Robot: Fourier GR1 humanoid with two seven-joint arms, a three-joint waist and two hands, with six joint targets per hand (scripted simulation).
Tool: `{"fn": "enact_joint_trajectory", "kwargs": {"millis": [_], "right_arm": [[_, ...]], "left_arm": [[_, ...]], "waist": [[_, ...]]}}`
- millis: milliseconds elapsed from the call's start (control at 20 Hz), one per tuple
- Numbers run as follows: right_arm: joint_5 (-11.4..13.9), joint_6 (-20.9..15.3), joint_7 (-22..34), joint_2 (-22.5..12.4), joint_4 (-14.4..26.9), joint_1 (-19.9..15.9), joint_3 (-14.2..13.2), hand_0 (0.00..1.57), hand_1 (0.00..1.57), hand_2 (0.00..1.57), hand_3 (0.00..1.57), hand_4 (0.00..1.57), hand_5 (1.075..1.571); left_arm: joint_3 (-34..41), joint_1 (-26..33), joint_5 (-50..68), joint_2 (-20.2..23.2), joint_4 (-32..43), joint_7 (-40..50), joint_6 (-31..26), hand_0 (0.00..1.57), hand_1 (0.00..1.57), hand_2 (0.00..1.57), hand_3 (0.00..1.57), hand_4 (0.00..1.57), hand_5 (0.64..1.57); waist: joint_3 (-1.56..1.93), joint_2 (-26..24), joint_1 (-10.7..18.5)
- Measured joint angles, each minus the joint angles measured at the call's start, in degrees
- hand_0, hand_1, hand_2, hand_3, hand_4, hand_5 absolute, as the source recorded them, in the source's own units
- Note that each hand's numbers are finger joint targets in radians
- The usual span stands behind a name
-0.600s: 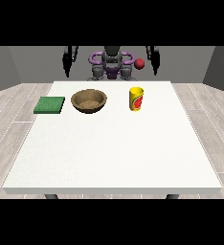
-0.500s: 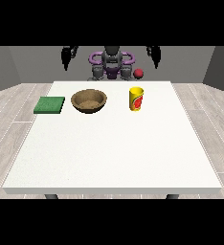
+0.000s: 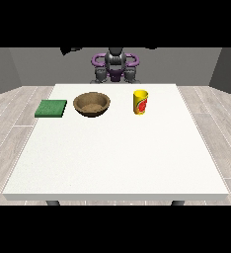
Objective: Pick the cup and pour the ball into the bowl, then pick the bowl and place it on the pad
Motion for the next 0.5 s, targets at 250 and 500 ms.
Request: {"fn": "enact_joint_trajectory", "kwargs": {"millis": [250,500], "right_arm": [[-1.7,1.1,-3.4,0.2,-0.5,0.0,-1.6,0.0,0.0,0.0,0.0,0.0,1.566],[-1.9,2.1,-7.2,0.2,2.3,-5.2,-1.9,0.0,0.0,0.0,0.0,0.0,1.565]], "left_arm": [[-1.7,0.7,-1.5,-0.7,-4.1,-2.0,0.5,0.0,0.0,0.0,0.0,0.0,1.453],[1.3,-6.0,-3.1,0.2,-0.8,-6.0,0.2,0.0,0.0,0.0,0.0,0.0,1.358]], "waist": [[-0.03,5.0,0.1],[-0.04,12.8,-0.5]]}}
